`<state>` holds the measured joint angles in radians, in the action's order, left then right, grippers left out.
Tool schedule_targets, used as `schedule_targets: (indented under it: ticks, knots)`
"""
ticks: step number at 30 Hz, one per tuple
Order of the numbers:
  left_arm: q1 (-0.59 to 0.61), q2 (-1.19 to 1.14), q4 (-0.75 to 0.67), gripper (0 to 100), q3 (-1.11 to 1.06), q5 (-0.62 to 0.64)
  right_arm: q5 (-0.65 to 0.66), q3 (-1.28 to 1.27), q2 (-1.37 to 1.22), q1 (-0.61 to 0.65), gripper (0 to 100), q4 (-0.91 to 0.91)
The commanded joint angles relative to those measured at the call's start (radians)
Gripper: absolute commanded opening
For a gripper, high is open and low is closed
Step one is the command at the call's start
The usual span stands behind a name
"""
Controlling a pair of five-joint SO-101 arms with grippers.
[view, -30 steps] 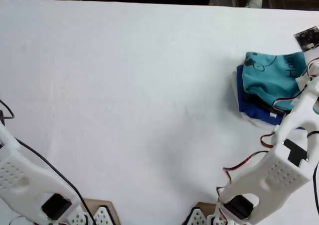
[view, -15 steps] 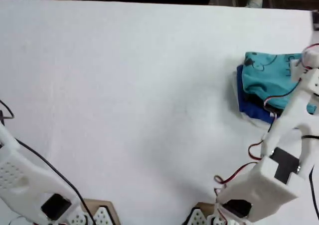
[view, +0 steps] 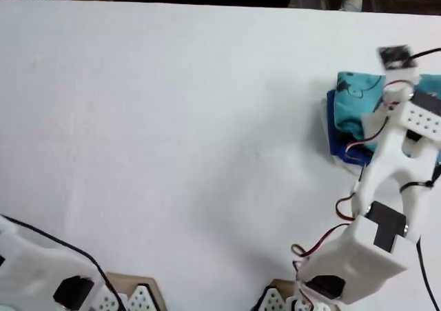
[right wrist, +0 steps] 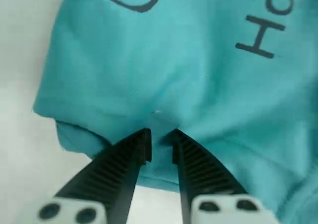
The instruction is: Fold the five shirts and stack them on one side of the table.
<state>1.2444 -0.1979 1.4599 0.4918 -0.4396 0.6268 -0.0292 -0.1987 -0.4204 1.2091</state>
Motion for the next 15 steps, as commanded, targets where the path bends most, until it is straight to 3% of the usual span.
schedule_targets:
  ticks: [1,9,15]
  knots:
    - [0.069,0.061,-0.08,3,-0.004,-0.009,0.023,-0.032,0.097,0.012,7.0,-0.041]
    - [0.127,0.06,-0.255,3,-0.122,-0.052,-0.035,-0.032,0.421,0.048,4.0,-0.058]
    - [0.112,0.057,-0.296,27,-0.225,-0.27,-0.032,-0.038,0.694,0.093,22.3,-0.016]
